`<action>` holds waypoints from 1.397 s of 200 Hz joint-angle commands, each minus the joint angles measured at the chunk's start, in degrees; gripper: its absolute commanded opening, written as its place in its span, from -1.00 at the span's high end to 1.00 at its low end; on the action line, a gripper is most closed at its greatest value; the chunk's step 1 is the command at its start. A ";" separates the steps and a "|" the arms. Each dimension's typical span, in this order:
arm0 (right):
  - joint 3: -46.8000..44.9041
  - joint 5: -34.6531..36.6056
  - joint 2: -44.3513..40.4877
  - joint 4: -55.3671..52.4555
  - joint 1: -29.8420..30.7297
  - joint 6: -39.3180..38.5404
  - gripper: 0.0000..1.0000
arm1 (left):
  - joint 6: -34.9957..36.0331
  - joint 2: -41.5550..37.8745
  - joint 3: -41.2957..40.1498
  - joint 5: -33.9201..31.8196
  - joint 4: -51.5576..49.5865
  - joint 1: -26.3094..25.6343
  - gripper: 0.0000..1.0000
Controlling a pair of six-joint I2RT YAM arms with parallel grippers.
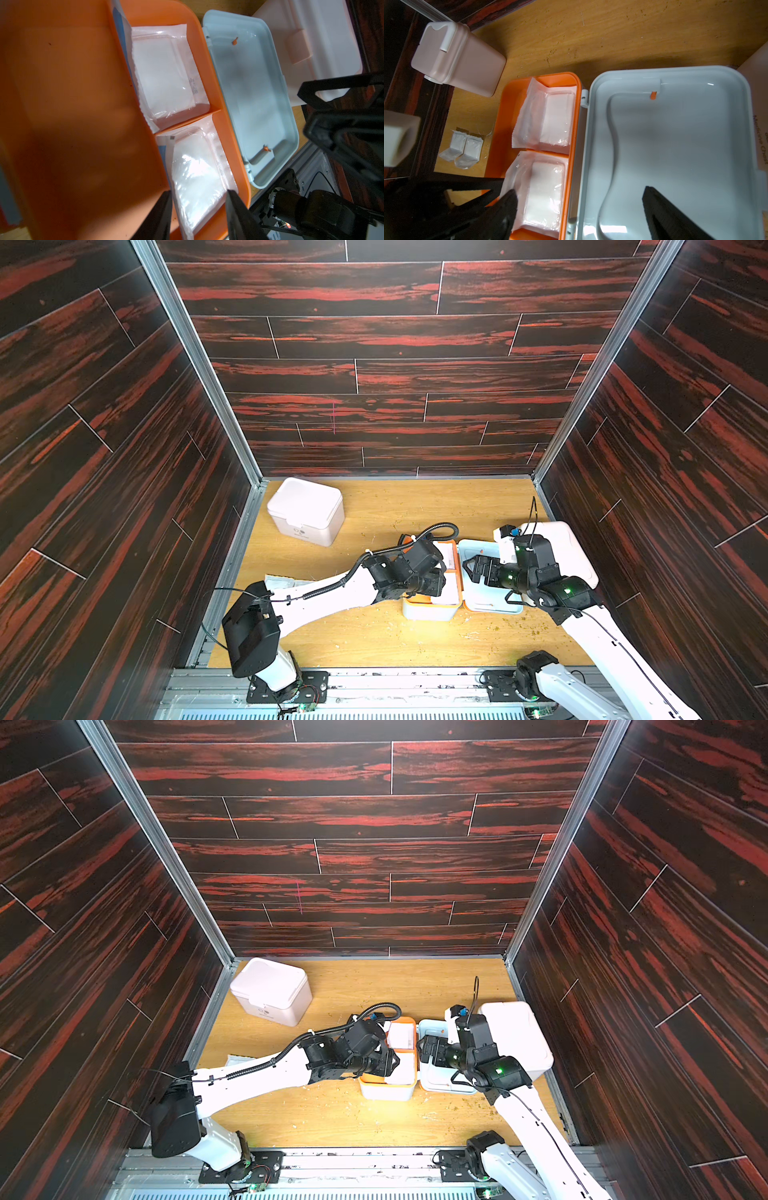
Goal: Open first aid kits and take out gauze
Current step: Pick up the gauze from the first aid kit.
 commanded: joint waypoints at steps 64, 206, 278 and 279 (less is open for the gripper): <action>-0.93 -3.83 -0.87 1.55 0.09 -0.42 -0.98 | 0.13 1.15 1.45 -2.86 -4.17 -0.36 0.58; 0.47 -8.77 -5.65 2.69 0.10 -1.44 -0.98 | -2.32 -17.38 -7.81 -8.12 3.00 -0.37 1.00; 1.38 -21.44 -8.02 8.26 1.01 -2.66 -0.98 | -4.89 -37.12 -18.13 -23.41 -2.25 3.23 1.00; 1.41 -21.62 -8.05 8.38 1.08 -2.64 -0.98 | -4.97 -37.37 -18.51 -23.46 -2.30 3.23 1.00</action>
